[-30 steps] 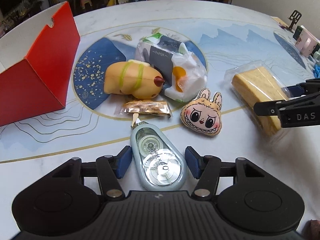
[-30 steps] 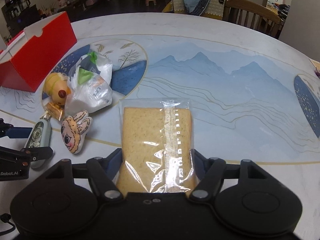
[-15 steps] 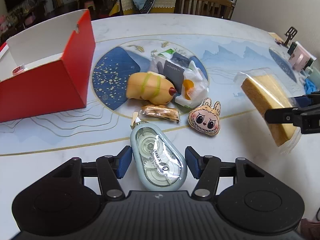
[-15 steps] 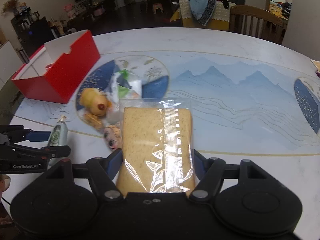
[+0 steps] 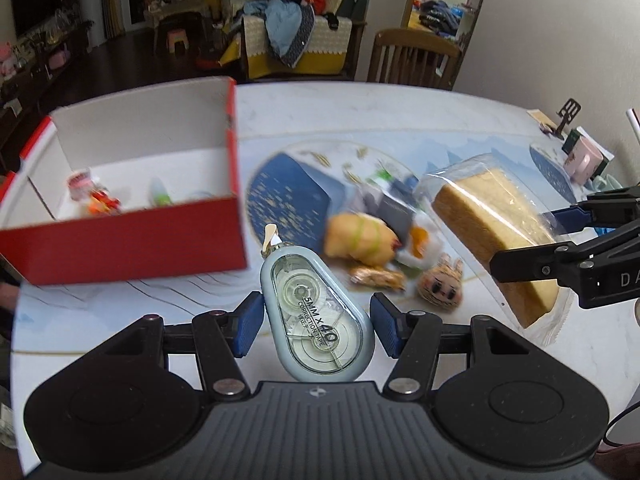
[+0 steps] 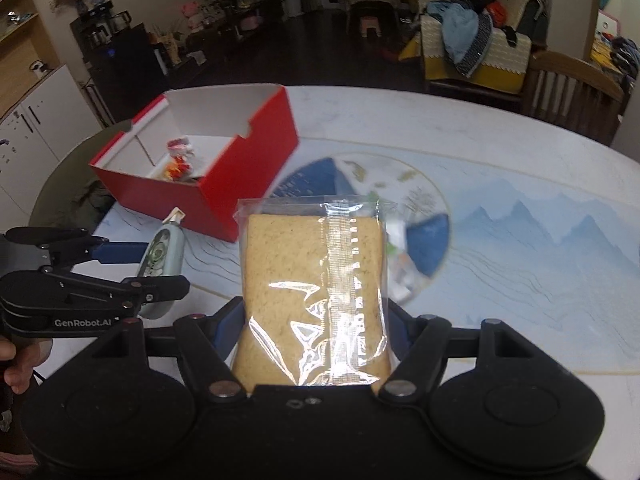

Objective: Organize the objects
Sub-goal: 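Carry the cake packet and correction tape over the red box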

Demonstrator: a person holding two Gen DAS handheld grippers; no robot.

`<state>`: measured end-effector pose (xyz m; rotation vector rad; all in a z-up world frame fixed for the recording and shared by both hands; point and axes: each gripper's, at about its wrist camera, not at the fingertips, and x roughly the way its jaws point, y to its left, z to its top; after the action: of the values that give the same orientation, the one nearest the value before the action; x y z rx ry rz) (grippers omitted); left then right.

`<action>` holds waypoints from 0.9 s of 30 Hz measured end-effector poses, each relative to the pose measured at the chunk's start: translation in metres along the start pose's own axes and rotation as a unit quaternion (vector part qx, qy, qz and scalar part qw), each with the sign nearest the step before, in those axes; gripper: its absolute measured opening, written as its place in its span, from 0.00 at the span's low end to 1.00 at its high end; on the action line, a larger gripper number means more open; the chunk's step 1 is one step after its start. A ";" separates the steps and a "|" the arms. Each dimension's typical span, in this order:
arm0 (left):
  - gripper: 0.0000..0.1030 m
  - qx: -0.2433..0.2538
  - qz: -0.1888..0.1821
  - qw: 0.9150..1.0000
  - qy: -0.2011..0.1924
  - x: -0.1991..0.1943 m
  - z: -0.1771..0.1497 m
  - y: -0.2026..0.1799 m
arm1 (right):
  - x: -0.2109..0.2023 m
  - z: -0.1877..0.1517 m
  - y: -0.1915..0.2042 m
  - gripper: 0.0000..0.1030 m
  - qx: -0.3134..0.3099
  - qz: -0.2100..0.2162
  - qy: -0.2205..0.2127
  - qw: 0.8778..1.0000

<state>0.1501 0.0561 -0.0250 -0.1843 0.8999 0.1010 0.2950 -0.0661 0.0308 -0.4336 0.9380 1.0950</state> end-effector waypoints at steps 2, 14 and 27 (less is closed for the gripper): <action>0.56 0.003 0.003 1.000 -0.007 -0.006 0.005 0.013 | 0.004 0.013 0.014 0.68 -0.010 0.005 -0.003 1.000; 0.56 0.009 0.037 0.999 -0.037 -0.023 0.044 0.104 | 0.042 0.080 0.088 0.68 -0.035 0.046 0.008 0.998; 0.56 0.024 0.074 0.996 -0.041 -0.003 0.082 0.178 | 0.104 0.131 0.142 0.68 -0.068 0.022 0.013 0.997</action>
<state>0.1822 0.2469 0.0060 -0.0686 0.8322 0.2227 0.2392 0.1456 0.0388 -0.5430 0.9020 1.2000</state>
